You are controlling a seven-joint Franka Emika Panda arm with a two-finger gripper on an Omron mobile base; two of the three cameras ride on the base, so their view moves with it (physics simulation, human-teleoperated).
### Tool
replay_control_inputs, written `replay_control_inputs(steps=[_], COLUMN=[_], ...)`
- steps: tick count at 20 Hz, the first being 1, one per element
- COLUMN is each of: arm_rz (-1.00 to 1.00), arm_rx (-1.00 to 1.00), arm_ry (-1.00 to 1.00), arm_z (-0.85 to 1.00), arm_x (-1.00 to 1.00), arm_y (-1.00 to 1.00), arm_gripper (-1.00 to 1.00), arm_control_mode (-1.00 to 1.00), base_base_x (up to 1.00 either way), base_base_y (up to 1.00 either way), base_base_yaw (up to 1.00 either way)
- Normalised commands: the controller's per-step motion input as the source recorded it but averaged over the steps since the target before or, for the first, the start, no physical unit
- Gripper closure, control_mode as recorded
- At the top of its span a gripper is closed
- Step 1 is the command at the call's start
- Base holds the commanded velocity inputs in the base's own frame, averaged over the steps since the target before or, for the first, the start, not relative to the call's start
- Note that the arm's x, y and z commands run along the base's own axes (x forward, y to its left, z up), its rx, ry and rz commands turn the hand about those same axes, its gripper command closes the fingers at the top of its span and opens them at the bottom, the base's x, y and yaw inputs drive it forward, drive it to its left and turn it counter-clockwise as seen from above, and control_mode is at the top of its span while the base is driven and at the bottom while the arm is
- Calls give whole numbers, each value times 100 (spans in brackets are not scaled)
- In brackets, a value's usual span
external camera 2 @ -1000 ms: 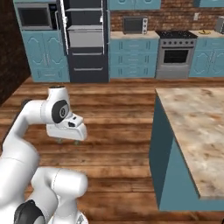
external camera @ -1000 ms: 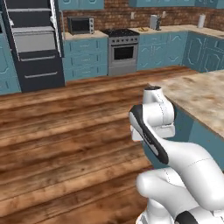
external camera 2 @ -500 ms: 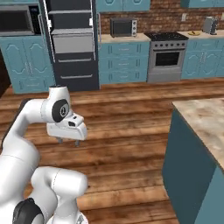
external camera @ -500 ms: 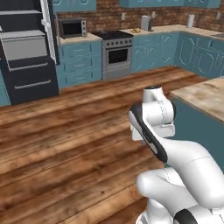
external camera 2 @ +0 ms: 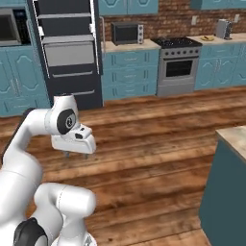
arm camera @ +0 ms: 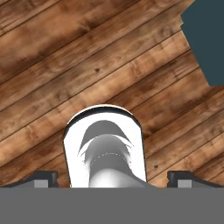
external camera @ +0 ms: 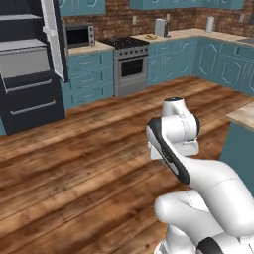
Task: Place the cold items (carrot and sweet potato) from the fridge in one tupperware on the dining counter. Place the warm items (kebab skewer and hot dog) in the stove area in another tupperware.
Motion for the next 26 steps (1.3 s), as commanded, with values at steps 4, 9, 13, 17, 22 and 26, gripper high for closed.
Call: replay_control_inputs(steps=[4, 9, 13, 17, 22, 26], arm_rz=[0, 0, 0, 0, 0, 0], arm_rx=[0, 0, 0, 0, 0, 0], arm_ry=[0, 0, 0, 0, 0, 0], arm_z=[0, 0, 0, 0, 0, 0], arm_x=[0, 0, 0, 0, 0, 0], arm_y=[0, 0, 0, 0, 0, 0], arm_gripper=[-100, -100, -100, -100, -100, -100], arm_control_mode=[100, 100, 100, 100, 100, 100], base_base_x=[98, 79, 55, 36, 13, 53], base_base_y=[61, 41, 0, 0, 1, 52], base_base_yaw=[-34, -42, -23, -21, -20, -31])
